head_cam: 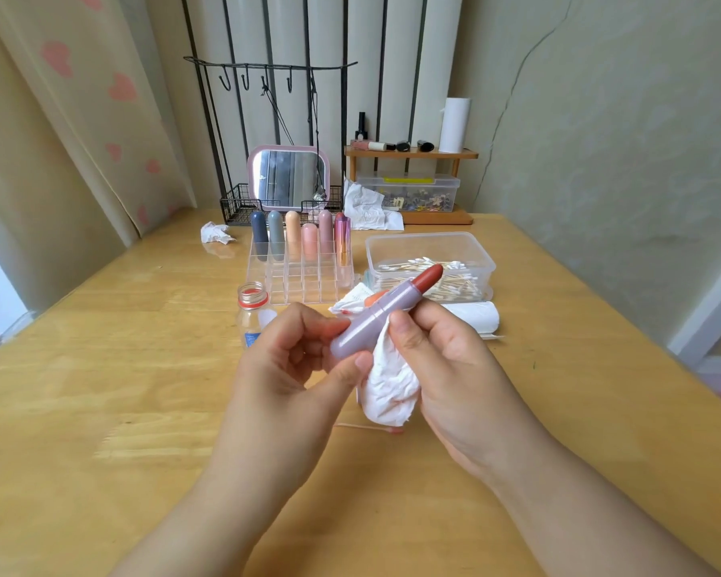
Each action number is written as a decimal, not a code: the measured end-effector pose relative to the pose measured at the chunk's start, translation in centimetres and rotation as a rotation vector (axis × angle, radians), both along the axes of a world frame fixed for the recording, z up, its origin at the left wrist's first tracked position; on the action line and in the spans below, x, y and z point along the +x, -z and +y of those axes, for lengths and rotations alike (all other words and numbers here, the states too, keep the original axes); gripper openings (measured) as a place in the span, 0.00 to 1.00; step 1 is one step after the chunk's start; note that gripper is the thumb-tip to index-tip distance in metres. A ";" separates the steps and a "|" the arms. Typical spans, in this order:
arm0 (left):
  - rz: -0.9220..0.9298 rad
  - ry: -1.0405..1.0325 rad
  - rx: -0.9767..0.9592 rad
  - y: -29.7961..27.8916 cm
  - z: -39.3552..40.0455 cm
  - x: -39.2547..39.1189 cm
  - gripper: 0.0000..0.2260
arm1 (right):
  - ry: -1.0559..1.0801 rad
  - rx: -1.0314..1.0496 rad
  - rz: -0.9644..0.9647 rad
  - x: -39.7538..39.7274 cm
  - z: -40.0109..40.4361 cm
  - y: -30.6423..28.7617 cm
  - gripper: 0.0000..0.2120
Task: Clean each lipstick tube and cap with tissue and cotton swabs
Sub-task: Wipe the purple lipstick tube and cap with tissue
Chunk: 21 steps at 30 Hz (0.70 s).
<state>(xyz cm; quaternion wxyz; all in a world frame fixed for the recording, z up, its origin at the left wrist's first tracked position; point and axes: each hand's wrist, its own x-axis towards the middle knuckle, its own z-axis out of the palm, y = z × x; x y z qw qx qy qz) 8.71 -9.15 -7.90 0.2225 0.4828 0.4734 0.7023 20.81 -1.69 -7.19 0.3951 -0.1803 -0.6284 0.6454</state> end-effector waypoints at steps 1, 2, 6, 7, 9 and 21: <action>0.000 -0.007 0.009 0.0 0.0 0.0 0.08 | -0.008 -0.008 0.003 0.0 0.0 0.0 0.13; -0.008 -0.005 0.008 0.0 0.0 0.1 0.09 | -0.012 -0.015 0.008 0.0 0.0 -0.1 0.13; -0.038 0.049 -0.068 -0.2 -0.1 0.6 0.08 | -0.025 -0.023 0.046 0.2 -0.3 -0.6 0.11; -0.035 0.073 -0.092 -0.1 -0.1 0.7 0.09 | -0.041 -0.027 0.055 0.2 -0.4 -0.6 0.12; -0.015 0.105 -0.113 0.0 0.0 0.7 0.12 | -0.053 -0.017 0.049 0.1 -0.5 -0.7 0.12; -0.026 0.056 -0.029 -0.1 -0.1 0.6 0.10 | -0.004 -0.023 0.005 0.1 -0.3 -0.5 0.12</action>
